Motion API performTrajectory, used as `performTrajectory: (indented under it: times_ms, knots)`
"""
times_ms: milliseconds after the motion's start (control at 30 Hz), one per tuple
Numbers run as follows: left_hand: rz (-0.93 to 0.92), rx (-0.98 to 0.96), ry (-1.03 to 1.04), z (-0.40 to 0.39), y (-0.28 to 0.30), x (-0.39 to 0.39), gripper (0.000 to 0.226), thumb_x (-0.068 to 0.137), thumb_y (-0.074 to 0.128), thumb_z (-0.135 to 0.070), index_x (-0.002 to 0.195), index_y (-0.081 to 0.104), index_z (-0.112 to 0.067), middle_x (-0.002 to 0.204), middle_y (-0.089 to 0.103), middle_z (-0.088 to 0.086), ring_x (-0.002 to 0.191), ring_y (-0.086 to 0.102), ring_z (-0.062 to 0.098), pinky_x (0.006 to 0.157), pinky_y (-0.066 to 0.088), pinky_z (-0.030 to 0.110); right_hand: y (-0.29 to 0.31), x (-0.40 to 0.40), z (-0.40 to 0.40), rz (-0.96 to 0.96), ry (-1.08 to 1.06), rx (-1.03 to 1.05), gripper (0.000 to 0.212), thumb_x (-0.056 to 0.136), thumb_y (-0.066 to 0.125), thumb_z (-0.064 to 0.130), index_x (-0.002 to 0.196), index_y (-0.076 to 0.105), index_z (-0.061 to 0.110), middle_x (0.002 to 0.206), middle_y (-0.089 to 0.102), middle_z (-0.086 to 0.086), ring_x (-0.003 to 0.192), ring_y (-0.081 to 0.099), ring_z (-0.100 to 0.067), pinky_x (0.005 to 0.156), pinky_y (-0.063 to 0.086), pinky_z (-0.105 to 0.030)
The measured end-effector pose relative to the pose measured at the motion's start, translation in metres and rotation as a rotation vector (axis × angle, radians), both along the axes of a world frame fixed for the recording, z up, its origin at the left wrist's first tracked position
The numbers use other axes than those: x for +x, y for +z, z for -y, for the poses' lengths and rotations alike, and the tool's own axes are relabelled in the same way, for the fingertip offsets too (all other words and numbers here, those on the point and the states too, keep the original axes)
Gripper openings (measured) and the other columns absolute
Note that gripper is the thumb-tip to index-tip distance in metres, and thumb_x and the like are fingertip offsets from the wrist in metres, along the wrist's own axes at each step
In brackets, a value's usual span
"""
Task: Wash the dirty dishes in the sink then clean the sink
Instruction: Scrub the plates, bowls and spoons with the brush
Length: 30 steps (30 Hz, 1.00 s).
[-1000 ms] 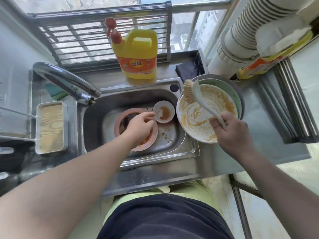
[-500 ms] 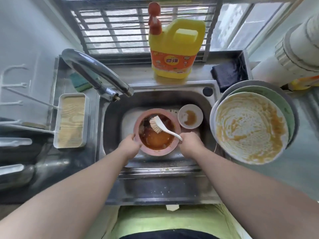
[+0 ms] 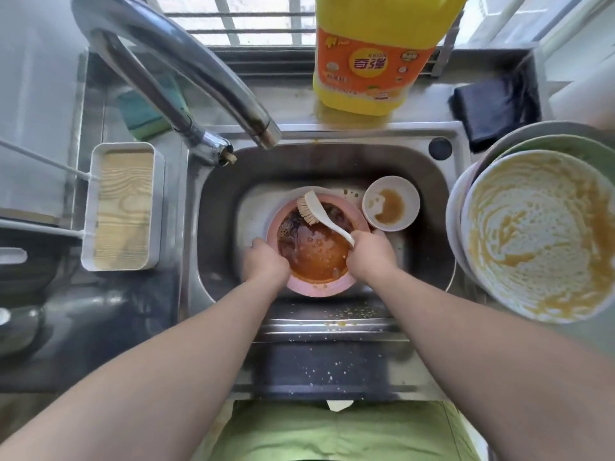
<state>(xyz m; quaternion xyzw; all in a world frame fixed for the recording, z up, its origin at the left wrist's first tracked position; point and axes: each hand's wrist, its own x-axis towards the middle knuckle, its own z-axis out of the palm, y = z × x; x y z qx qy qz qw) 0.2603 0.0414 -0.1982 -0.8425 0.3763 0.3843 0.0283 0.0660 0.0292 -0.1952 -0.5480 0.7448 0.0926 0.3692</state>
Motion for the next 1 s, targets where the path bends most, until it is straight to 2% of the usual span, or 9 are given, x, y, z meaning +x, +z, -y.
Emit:
performTrajectory:
  times_ms: [100,200,300,433,533,633,733,867,1000]
  knots:
    - [-0.033,-0.005,0.002,-0.001,0.002,-0.010,0.035,0.098,0.056,-0.016,0.133,0.058,-0.021,0.133,0.055,0.010,0.119,0.059,0.037,0.103,0.054,0.047,0.009,0.002,0.003,-0.076,0.084,-0.004,0.030,0.097,0.063,0.016,0.125,0.064,0.027,0.114,0.055,-0.006,0.083,0.059,-0.025,0.075,0.055,-0.035]
    - [-0.115,-0.043,0.276,0.002,0.002,0.001,0.047,0.096,0.062,-0.015,0.141,0.048,-0.016,0.139,0.056,0.014,0.122,0.059,0.037,0.097,0.053,0.041,0.013,0.000,0.008,-0.131,0.092,-0.014,0.024,0.100,0.061,0.014,0.122,0.064,0.022,0.099,0.062,-0.004,0.080,0.059,-0.024,0.066,0.052,-0.033]
    - [-0.195,-0.030,0.390,0.002,0.001,0.014,0.060,0.094,0.068,-0.019,0.149,0.045,-0.017,0.146,0.054,0.012,0.128,0.056,0.037,0.103,0.051,0.042,0.014,0.001,0.009,-0.139,0.116,-0.001,0.023,0.102,0.061,0.015,0.124,0.062,0.021,0.100,0.065,-0.004,0.084,0.065,-0.024,0.071,0.059,-0.034]
    - [-0.227,-0.037,0.355,0.004,0.001,0.020,0.029,0.092,0.068,-0.017,0.120,0.064,-0.018,0.126,0.068,0.009,0.110,0.066,0.032,0.101,0.057,0.047,0.012,0.008,0.003,-0.128,0.107,-0.008,0.026,0.099,0.065,0.016,0.124,0.063,0.020,0.098,0.064,-0.005,0.079,0.062,-0.024,0.064,0.052,-0.032]
    - [-0.261,-0.016,0.390,0.003,-0.006,0.028,0.041,0.091,0.070,-0.012,0.131,0.062,-0.015,0.125,0.066,0.007,0.113,0.066,0.032,0.102,0.057,0.049,0.012,0.010,-0.001,-0.141,0.104,-0.008,0.023,0.101,0.066,0.018,0.124,0.062,0.019,0.096,0.063,-0.005,0.077,0.062,-0.022,0.063,0.052,-0.031]
    - [-0.362,-0.008,0.484,0.002,-0.011,0.034,0.021,0.093,0.065,-0.002,0.110,0.071,-0.012,0.104,0.074,0.012,0.097,0.069,0.028,0.096,0.061,0.047,0.011,0.014,-0.001,-0.139,0.089,0.002,0.023,0.102,0.065,0.019,0.124,0.062,0.018,0.098,0.064,-0.006,0.074,0.061,-0.020,0.063,0.053,-0.030]
    - [-0.403,-0.030,0.455,0.001,-0.013,0.034,0.015,0.098,0.061,-0.006,0.109,0.063,-0.015,0.101,0.071,0.012,0.087,0.067,0.024,0.087,0.062,0.042,0.009,0.015,0.000,-0.141,0.106,0.006,0.021,0.101,0.063,0.018,0.123,0.064,0.017,0.095,0.064,-0.006,0.065,0.056,-0.018,0.061,0.051,-0.031]
    - [-0.381,0.003,0.355,-0.003,-0.010,0.029,0.040,0.096,0.073,-0.017,0.123,0.046,-0.025,0.109,0.066,0.005,0.091,0.073,0.023,0.070,0.063,0.035,0.013,0.015,-0.003,-0.086,0.072,0.038,0.014,0.101,0.062,0.018,0.114,0.067,0.016,0.092,0.067,-0.005,0.072,0.066,-0.021,0.069,0.062,-0.034]
    - [-0.155,-0.118,0.264,0.002,-0.014,0.025,0.041,0.097,0.069,-0.024,0.136,0.057,-0.026,0.125,0.066,0.001,0.106,0.069,0.028,0.089,0.061,0.042,0.012,0.007,-0.002,-0.107,-0.007,-0.025,0.007,0.103,0.060,0.016,0.106,0.066,0.017,0.092,0.068,-0.004,0.070,0.064,-0.018,0.064,0.059,-0.030]
